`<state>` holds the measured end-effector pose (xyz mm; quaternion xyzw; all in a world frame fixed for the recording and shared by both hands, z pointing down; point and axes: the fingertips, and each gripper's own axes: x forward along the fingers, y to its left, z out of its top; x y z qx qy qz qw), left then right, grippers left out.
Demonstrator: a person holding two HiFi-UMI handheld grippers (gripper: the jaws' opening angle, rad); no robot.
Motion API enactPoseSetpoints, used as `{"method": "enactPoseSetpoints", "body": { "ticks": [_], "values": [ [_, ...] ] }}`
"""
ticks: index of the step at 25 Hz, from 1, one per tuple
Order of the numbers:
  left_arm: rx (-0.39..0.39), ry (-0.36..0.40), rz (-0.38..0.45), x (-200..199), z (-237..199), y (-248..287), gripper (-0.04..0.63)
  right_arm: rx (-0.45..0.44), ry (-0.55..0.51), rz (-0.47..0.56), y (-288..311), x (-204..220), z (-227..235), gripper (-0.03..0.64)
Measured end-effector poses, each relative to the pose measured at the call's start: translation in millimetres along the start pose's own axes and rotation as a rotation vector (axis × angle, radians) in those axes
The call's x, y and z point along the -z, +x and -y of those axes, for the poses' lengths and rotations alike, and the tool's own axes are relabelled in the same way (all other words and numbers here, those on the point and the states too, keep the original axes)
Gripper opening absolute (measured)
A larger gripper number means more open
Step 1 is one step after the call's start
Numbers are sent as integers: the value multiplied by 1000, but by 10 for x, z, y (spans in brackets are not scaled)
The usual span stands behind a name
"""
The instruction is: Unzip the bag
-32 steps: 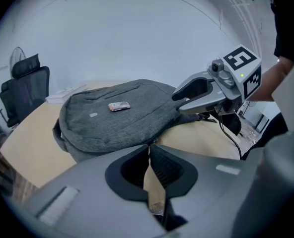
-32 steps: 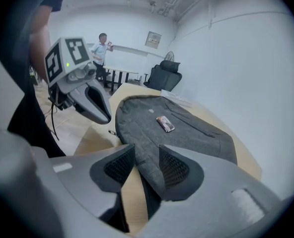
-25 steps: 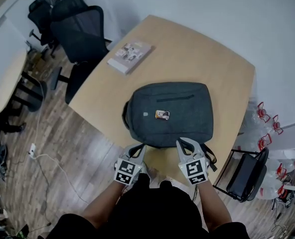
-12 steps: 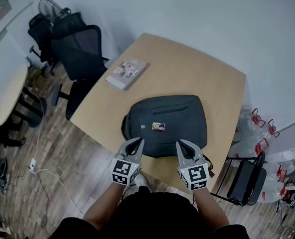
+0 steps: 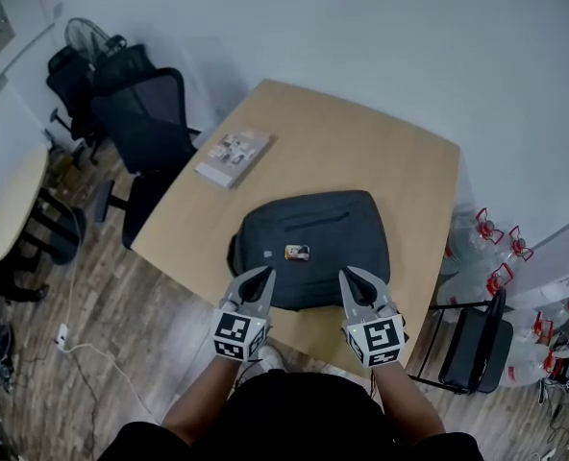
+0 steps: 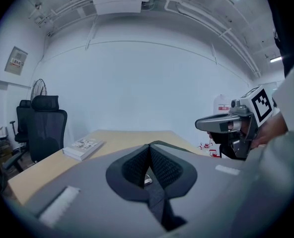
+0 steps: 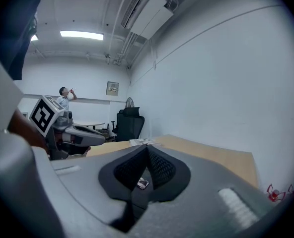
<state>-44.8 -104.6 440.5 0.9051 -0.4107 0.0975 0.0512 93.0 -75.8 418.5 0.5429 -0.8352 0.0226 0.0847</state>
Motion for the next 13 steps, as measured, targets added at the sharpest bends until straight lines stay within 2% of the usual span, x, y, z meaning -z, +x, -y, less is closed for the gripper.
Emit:
{"method": "enactPoseSetpoints", "body": {
  "ticks": [13],
  "values": [
    [6, -18, 2, 0, 23, 16, 20, 17, -1, 19, 24, -5, 35, 2]
  ]
}}
